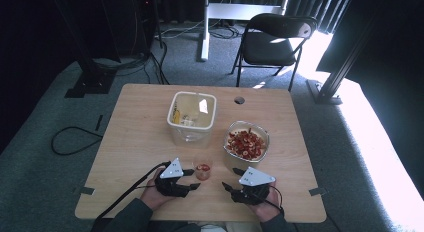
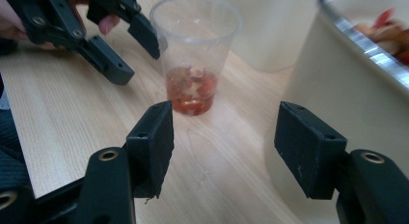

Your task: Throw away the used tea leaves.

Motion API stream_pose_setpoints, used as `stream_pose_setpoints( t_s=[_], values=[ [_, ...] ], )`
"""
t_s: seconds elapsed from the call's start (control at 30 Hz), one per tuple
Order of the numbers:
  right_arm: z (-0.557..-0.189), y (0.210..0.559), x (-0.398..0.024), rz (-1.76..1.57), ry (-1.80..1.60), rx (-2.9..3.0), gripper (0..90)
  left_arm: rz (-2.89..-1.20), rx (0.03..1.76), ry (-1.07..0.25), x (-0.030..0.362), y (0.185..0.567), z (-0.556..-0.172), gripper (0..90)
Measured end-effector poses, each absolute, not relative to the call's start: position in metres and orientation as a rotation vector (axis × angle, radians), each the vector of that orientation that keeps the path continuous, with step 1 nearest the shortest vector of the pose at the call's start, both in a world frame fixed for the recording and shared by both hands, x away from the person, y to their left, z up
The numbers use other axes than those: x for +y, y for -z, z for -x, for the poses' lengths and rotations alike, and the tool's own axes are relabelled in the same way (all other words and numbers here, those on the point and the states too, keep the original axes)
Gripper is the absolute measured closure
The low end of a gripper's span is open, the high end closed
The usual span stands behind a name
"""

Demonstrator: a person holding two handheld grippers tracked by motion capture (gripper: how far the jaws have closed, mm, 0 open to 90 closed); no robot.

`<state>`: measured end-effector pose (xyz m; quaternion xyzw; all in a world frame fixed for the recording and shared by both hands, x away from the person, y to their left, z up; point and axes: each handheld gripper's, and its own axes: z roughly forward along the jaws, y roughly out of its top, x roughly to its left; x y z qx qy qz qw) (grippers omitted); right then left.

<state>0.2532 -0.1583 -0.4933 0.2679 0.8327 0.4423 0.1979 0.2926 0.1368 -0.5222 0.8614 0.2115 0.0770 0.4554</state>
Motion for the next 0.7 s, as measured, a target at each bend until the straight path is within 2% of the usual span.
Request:
stream_pose_setpoints(
  t_s=[0.27, 0.47, 0.7],
  values=[
    [-0.267, 0.513, -0.135, -0.757, -1.246, 2.375, 36.5, -2.148, 0.545, -0.274, 0.147, 0.517, -0.289, 38.7],
    [-0.274, 0.519, -0.121, -0.764, -1.256, 2.372, 36.2, -2.129, 0.604, -0.337, 0.164, 0.515, -0.291, 38.0],
    [-0.283, 0.526, -0.102, -0.791, -1.276, 2.333, 31.4, -2.074, 0.691, -0.397, 0.187, 0.510, -0.297, 37.9]
  ],
)
